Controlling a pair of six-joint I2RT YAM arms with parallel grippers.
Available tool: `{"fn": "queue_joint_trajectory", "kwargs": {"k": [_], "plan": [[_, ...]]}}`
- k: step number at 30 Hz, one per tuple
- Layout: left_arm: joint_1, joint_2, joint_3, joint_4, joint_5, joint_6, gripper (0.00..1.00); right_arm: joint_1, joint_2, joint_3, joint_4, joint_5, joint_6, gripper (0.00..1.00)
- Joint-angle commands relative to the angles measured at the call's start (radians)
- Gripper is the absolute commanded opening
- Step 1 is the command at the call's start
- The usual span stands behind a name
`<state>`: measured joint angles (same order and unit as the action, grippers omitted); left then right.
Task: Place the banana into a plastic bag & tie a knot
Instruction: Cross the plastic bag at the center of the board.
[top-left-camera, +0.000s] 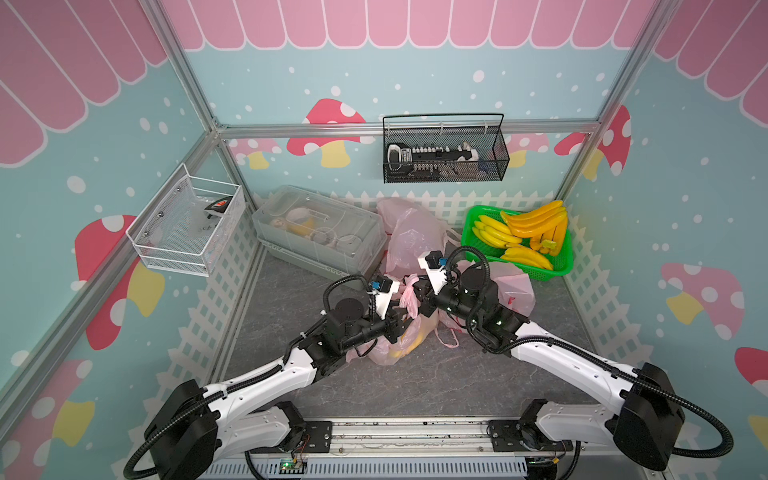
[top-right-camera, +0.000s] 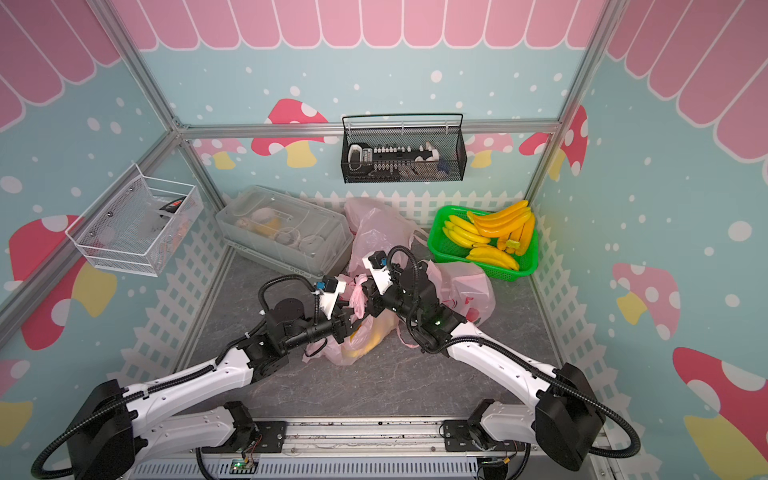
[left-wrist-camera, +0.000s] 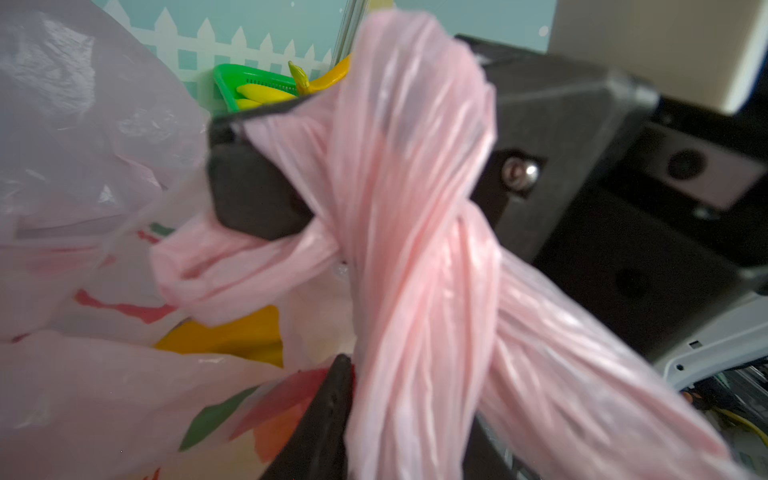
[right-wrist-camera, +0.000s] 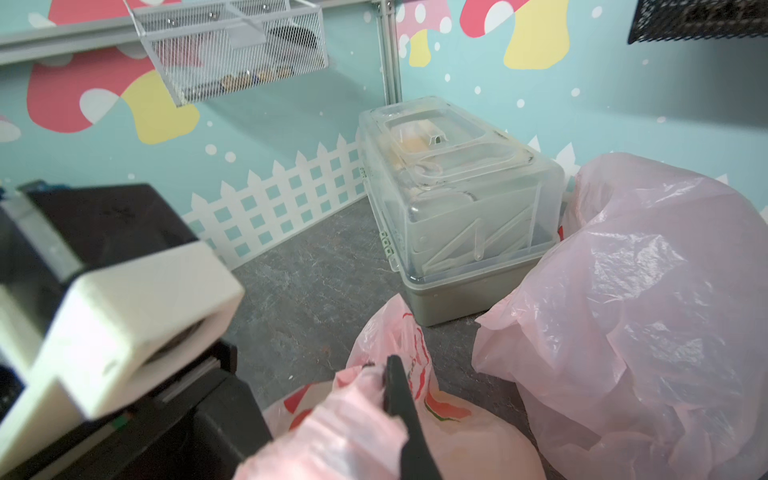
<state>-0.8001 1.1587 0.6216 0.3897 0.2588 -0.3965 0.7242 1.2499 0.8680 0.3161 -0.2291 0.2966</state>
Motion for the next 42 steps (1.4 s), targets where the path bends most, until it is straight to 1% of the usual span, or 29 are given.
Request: {"fn": "queue_joint_trajectory", "kwargs": {"k": [1, 2, 4, 6, 8, 11, 13, 15, 16, 18, 19, 20, 21, 23, 24, 26, 27, 30, 32, 34, 35, 37, 38, 42], "plan": [[-0.013, 0.010, 0.033, 0.102, 0.010, -0.077, 0.42, -0.047, -0.003, -0.035, 0.134, -0.094, 0.099, 0.00], [-0.013, 0.001, 0.035, 0.079, -0.008, -0.080, 0.48, -0.060, 0.001, -0.040, 0.143, -0.113, 0.107, 0.00], [-0.013, -0.029, 0.042, 0.001, -0.046, -0.069, 0.56, -0.070, 0.012, -0.053, 0.170, -0.150, 0.117, 0.00], [-0.013, -0.076, 0.043, -0.079, -0.079, -0.038, 0.60, -0.072, 0.024, -0.063, 0.195, -0.172, 0.122, 0.00], [-0.011, -0.144, 0.034, -0.168, -0.136, -0.010, 0.67, -0.072, 0.031, -0.071, 0.207, -0.174, 0.121, 0.00], [-0.006, -0.258, 0.018, -0.272, -0.210, 0.022, 0.74, -0.073, 0.029, -0.078, 0.213, -0.171, 0.106, 0.00], [-0.005, -0.313, 0.024, -0.324, -0.212, 0.049, 0.76, -0.073, 0.027, -0.079, 0.212, -0.170, 0.094, 0.00], [-0.004, -0.342, 0.066, -0.408, -0.219, 0.070, 0.76, -0.073, 0.023, -0.078, 0.202, -0.168, 0.076, 0.00], [-0.002, -0.353, 0.087, -0.446, -0.246, 0.079, 0.76, -0.074, 0.021, -0.075, 0.198, -0.167, 0.068, 0.00], [0.001, -0.372, 0.113, -0.493, -0.340, 0.085, 0.75, -0.074, 0.020, -0.069, 0.183, -0.166, 0.054, 0.00], [0.015, -0.373, 0.121, -0.505, -0.386, 0.084, 0.75, -0.073, 0.019, -0.065, 0.175, -0.170, 0.047, 0.00], [0.037, -0.366, 0.127, -0.509, -0.398, 0.081, 0.74, -0.074, 0.020, -0.064, 0.175, -0.173, 0.044, 0.00], [0.073, -0.349, 0.136, -0.509, -0.385, 0.073, 0.73, -0.073, 0.019, -0.063, 0.175, -0.174, 0.043, 0.00], [0.147, -0.291, 0.159, -0.507, -0.306, 0.055, 0.68, -0.072, 0.017, -0.062, 0.174, -0.177, 0.045, 0.00], [0.169, -0.255, 0.171, -0.499, -0.266, 0.064, 0.66, -0.073, 0.017, -0.060, 0.175, -0.180, 0.048, 0.00], [0.170, -0.201, 0.186, -0.492, -0.247, 0.104, 0.64, -0.072, 0.017, -0.059, 0.181, -0.185, 0.062, 0.00], [0.169, -0.180, 0.186, -0.474, -0.221, 0.126, 0.62, -0.073, 0.017, -0.060, 0.187, -0.189, 0.069, 0.00], [0.141, -0.150, 0.146, -0.376, -0.141, 0.184, 0.61, -0.072, 0.024, -0.059, 0.201, -0.200, 0.084, 0.00], [0.106, -0.136, 0.126, -0.331, -0.147, 0.216, 0.62, -0.072, 0.030, -0.057, 0.202, -0.207, 0.083, 0.00], [0.093, -0.105, 0.132, -0.321, -0.156, 0.229, 0.63, -0.072, 0.037, -0.054, 0.201, -0.218, 0.079, 0.00], [0.090, -0.086, 0.137, -0.322, -0.177, 0.235, 0.63, -0.072, 0.039, -0.051, 0.199, -0.224, 0.077, 0.00], [0.077, -0.053, 0.150, -0.336, -0.260, 0.254, 0.65, -0.072, 0.040, -0.045, 0.177, -0.221, 0.065, 0.00], [0.076, -0.043, 0.149, -0.334, -0.274, 0.263, 0.65, -0.072, 0.041, -0.043, 0.169, -0.221, 0.059, 0.00], [0.075, -0.030, 0.141, -0.304, -0.275, 0.297, 0.66, -0.070, 0.047, -0.030, 0.121, -0.236, 0.041, 0.00]]}}
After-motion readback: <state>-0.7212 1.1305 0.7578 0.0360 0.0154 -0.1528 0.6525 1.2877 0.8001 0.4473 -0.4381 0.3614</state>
